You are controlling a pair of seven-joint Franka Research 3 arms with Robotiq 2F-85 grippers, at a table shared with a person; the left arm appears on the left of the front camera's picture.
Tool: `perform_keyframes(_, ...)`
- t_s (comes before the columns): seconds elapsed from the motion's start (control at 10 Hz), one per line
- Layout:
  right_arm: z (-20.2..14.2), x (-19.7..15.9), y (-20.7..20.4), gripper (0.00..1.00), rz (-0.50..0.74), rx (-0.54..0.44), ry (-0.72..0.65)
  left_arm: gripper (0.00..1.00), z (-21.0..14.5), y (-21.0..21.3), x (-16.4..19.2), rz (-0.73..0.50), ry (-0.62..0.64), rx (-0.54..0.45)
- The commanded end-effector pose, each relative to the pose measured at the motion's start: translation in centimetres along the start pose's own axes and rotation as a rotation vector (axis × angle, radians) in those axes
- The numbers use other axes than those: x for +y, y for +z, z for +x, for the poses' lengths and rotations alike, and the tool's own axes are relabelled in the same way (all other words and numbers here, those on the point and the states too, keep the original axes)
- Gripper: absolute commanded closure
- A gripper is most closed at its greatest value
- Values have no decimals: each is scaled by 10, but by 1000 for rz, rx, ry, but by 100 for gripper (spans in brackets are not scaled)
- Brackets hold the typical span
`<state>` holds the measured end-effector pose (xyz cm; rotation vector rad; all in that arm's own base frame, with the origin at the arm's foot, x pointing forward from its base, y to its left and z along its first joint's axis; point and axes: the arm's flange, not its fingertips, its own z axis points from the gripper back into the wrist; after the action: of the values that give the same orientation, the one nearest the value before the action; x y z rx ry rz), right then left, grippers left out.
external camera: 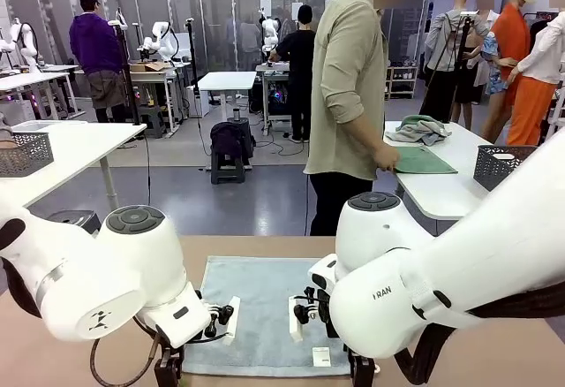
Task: Fold the towels and place them in the basket.
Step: When a person lays out a Towel with hook on the table, fold it in half twice.
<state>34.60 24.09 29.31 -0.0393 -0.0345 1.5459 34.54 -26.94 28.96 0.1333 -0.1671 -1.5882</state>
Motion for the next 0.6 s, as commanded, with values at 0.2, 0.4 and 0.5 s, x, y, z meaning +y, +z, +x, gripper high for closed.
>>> perform_keyframes(0.2, -1, 2, -11, 39, -28, 3, -1, 30, -11, -9, -5, 15, -14, 20)
perform_keyframes(0.4, -1, 3, -11, 59, -32, 5, 1, 50, -11, -7, -6, 26, -15, 22)
perform_keyframes(0.5, -1, 3, -12, 65, -37, 11, 0, 35, -12, -7, -6, 41, -12, 26)
